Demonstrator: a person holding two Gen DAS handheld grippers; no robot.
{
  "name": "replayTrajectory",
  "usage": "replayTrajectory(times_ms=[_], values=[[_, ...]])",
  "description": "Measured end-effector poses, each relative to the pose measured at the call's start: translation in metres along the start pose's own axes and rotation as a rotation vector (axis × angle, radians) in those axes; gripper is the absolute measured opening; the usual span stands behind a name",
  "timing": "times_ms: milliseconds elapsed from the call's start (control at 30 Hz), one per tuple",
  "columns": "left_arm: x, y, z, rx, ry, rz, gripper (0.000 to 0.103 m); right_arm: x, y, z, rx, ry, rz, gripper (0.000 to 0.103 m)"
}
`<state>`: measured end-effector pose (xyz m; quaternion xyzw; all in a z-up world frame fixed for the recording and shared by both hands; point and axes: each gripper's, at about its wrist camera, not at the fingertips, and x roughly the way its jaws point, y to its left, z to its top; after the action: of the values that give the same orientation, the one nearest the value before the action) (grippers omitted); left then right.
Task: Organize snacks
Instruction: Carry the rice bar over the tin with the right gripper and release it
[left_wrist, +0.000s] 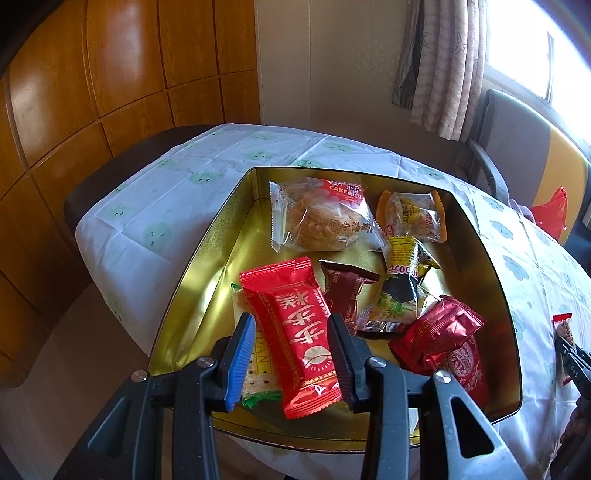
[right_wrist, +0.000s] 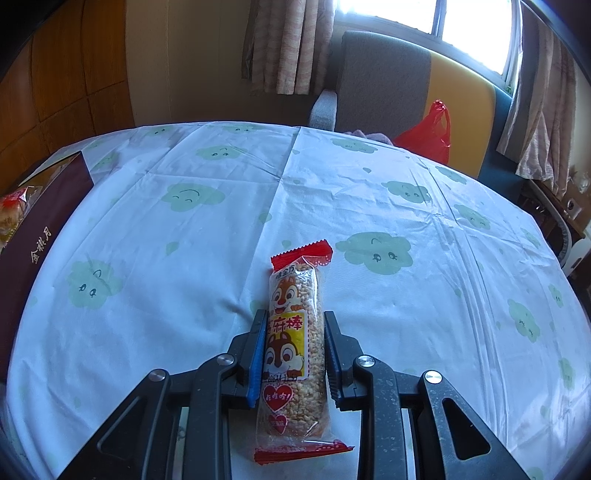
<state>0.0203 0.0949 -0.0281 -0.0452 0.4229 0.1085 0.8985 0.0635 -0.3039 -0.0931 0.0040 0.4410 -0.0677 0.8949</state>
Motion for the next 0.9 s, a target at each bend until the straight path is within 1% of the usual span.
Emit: replayTrajectory(times_ms=[200, 400, 500, 667, 767, 900], values=[[-0.001, 0.006, 0.000, -0.006, -0.006, 0.004, 0.041, -0.010, 0.013, 0.002, 0.023, 0.025, 0.103, 0.028], [-0.002, 0.011, 0.000, -0.020, -0.012, 0.015, 0.041, -0.043, 0.049, 0.024, -0.015, -0.036, 0.233, 0.028], [-0.003, 0.015, 0.001, -0.030, -0.014, 0.016, 0.041, -0.061, 0.076, 0.036, -0.055, -0.060, 0.313, 0.028], [-0.003, 0.024, 0.002, -0.055, -0.025, 0.031, 0.041, -0.086, 0.132, 0.048, -0.141, -0.071, 0.452, 0.028], [-0.004, 0.029, 0.003, -0.069, -0.031, 0.040, 0.041, -0.094, 0.172, 0.050, -0.208, -0.053, 0.542, 0.028], [-0.002, 0.034, 0.003, -0.076, -0.029, 0.046, 0.041, -0.091, 0.222, 0.045, -0.298, -0.010, 0.617, 0.028]])
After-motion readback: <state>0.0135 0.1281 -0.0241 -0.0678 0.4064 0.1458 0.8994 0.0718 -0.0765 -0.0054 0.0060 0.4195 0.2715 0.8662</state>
